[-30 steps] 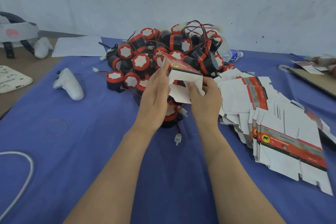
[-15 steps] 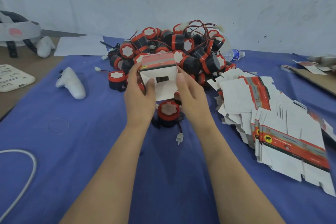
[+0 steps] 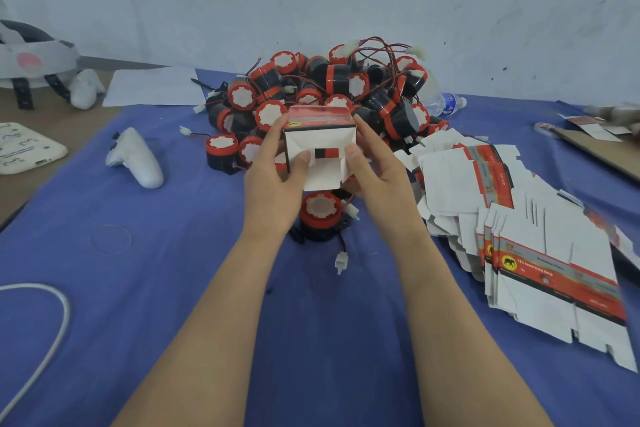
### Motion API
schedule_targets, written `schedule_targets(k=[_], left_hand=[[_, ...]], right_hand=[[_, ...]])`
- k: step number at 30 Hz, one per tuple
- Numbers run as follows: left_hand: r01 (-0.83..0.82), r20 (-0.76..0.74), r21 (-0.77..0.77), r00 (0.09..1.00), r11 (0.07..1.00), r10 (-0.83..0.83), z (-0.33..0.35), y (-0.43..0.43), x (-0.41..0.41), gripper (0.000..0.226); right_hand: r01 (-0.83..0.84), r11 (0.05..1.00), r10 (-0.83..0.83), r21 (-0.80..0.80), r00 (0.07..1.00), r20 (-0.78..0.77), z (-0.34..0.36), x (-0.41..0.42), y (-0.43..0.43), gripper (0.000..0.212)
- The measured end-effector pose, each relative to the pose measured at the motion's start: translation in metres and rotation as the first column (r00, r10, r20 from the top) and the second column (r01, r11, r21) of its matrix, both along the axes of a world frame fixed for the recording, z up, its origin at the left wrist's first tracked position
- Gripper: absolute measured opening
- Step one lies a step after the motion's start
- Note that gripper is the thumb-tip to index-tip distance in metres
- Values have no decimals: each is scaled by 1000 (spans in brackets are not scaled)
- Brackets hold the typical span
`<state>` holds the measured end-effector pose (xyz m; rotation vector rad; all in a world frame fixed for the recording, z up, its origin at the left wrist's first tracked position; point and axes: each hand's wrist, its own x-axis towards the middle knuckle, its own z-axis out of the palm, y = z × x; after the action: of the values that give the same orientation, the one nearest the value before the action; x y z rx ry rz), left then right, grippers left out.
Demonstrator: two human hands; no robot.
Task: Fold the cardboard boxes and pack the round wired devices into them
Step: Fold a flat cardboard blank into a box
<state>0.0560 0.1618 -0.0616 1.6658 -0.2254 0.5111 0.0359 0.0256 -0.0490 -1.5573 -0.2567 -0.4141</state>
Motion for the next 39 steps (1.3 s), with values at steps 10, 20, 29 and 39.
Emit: schedule_targets(k=[10, 20, 29, 39], left_hand=[[-30, 60, 88, 998, 996, 25, 0, 1, 1, 59], [242, 63, 188, 964, 952, -257, -2, -9, -7, 69], [511, -49, 215, 857, 832, -514, 1, -1, -6, 85], [2, 157, 72, 987, 997, -13, 4, -15, -11, 65]], right_hand=[[-291, 921, 333, 261, 934, -133, -6, 3, -9, 46], [325, 944, -329, -62, 941, -75, -9, 8, -5, 28], [223, 965, -198, 140, 965, -172, -9, 8, -13, 19], [-27, 901, 114, 434, 978, -175, 1, 5, 10, 24]])
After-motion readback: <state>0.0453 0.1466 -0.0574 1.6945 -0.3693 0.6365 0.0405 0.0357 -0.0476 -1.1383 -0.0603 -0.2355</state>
